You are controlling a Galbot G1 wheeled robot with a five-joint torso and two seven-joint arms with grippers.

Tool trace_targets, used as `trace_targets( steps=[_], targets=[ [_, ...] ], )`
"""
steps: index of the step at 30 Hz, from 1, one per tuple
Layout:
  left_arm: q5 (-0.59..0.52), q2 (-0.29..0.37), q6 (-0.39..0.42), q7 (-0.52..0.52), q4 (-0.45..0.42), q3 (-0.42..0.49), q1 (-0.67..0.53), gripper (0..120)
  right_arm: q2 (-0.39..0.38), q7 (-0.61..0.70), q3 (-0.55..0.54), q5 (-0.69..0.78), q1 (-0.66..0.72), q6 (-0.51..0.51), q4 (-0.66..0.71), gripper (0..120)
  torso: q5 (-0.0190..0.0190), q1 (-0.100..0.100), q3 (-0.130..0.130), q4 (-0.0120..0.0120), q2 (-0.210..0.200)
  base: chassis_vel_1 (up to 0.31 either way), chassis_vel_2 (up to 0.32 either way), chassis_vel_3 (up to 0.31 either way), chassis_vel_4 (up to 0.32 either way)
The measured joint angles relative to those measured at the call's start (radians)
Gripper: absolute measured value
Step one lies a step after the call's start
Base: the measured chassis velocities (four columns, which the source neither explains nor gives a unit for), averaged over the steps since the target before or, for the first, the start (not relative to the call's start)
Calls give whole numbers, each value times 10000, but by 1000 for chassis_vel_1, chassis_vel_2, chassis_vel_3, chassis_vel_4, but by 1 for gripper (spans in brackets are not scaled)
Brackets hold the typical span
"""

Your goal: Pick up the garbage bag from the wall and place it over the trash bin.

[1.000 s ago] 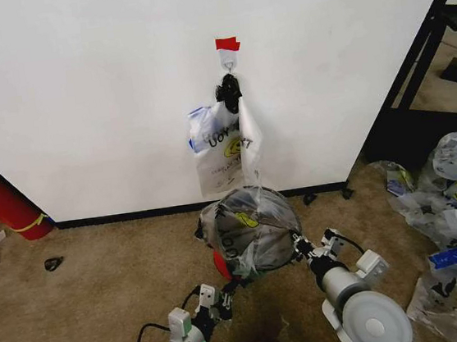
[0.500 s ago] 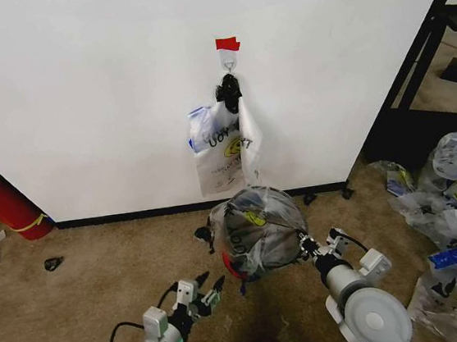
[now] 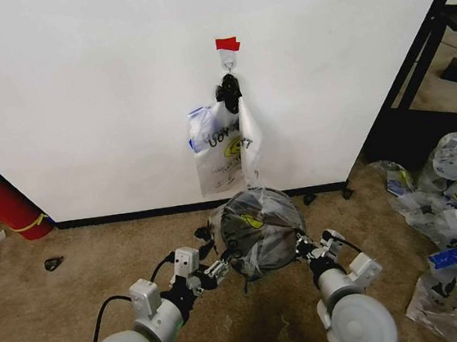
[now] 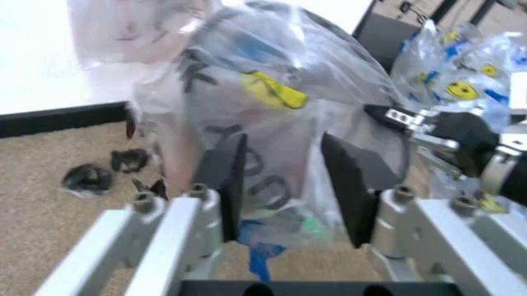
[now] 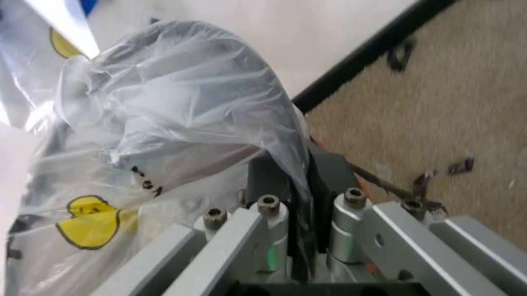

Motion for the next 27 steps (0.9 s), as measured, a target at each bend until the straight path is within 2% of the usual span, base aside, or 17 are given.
trace_targets(
  steps=[3,4,9,12,15,18,20,22,27],
  targets=[
    [-555,267,295,-197,-48,215,-639,22,27,-6,-88,-515,8,162,-62,1,-1,0,0,0,0,0,0,0,0],
    [-555,267,295,-197,-48,215,-639,22,27,-6,-88,-515,8,162,-62,1,-1,0,0,0,0,0,0,0,0],
    [-1573,433,1040,-749,38,890,-2302,0,80,-6,-194,-1116,-20,344,-161,1,0,0,0,1,0,0,0,0,0],
    [-2055,317,1388,-1016,205,1270,-3010,0,143,-6,-268,-1354,-32,403,-198,1,1,0,0,1,0,0,0,0,0],
    [-2985,-132,2050,-1676,781,2420,-4434,0,253,-6,-377,-1818,-41,526,-270,1,0,0,1,0,0,0,0,0,0],
    [-3543,-553,2354,-2129,1200,3295,-5342,0,269,-3,-391,-2090,-41,619,-304,1,0,0,1,-3,0,0,0,0,0],
    [-3602,-629,2394,-2192,1277,3460,-5491,0,272,3,-393,-2138,-40,645,-311,1,1,0,1,-3,0,0,0,0,0],
    [-3816,-985,2490,-2461,1672,4165,-6155,0,263,37,-398,-2522,-56,857,-357,1,1,0,0,-1,0,0,0,0,0],
    [-3840,-1463,2419,-2512,2407,4805,-6779,0,215,34,-370,-2733,-78,983,-453,1,3,0,1,3,0,0,0,0,0]
  ],
)
